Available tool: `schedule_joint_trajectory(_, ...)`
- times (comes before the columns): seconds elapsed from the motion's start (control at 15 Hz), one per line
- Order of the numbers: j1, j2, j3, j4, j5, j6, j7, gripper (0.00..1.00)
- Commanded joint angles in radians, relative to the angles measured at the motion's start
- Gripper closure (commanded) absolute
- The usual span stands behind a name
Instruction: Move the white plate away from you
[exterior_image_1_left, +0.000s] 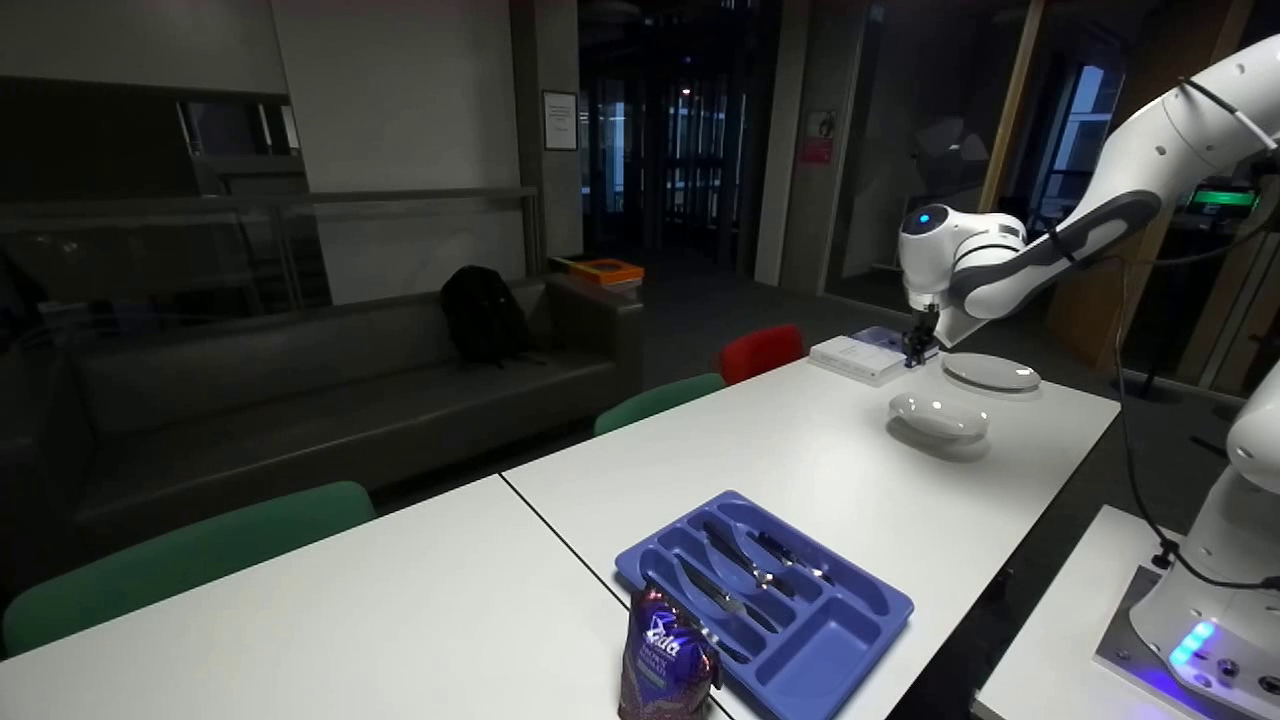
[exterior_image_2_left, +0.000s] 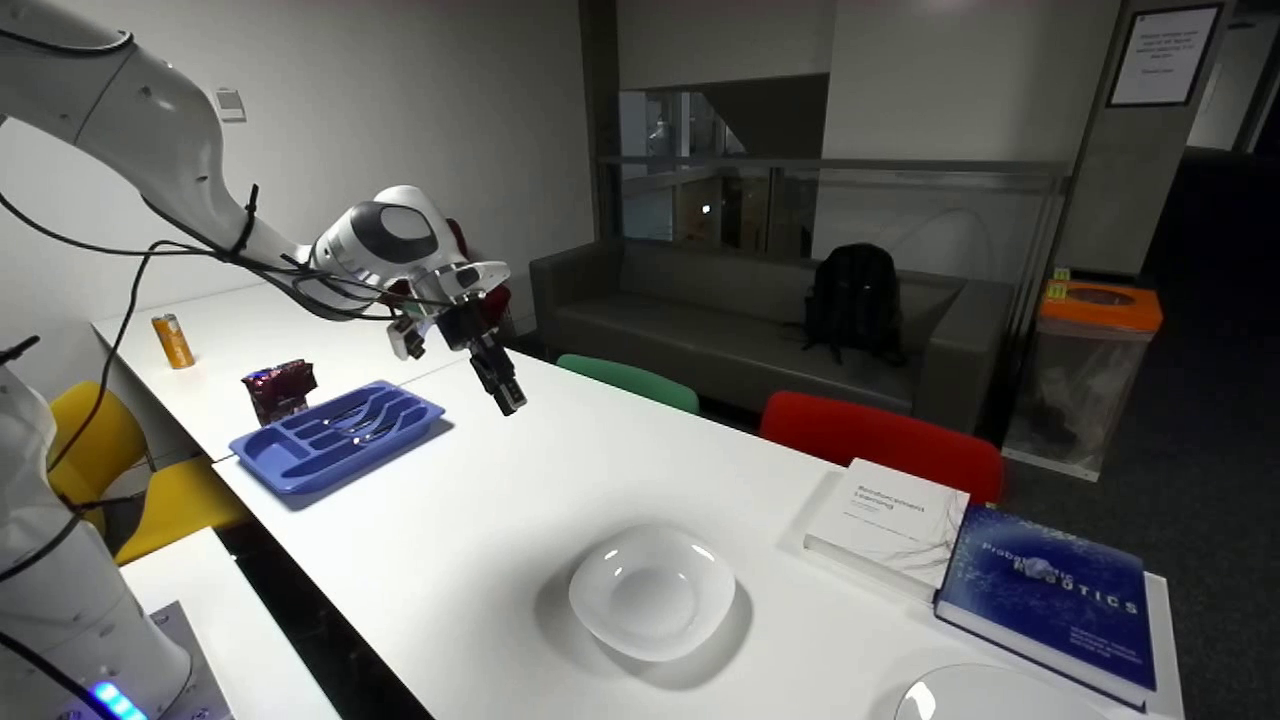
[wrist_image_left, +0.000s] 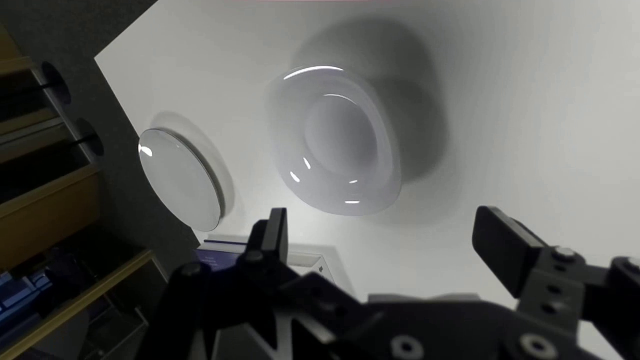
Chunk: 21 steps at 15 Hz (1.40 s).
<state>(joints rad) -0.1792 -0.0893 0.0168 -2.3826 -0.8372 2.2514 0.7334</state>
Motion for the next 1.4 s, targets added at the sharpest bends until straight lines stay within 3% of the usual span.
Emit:
schedule_joint_trajectory(0.0,0.029,0.089,-0.034,0.08,-0.064,-0.016,-0.012,0.0)
schedule_joint_trajectory(0.67,0.066,0.355,-0.103,0.311,-0.067,-0.003,-0.051,0.0)
schedule_joint_trajectory(1.33,0.126,0.516,-0.154,0.375,-0.091,-0.02,-0.044,0.0)
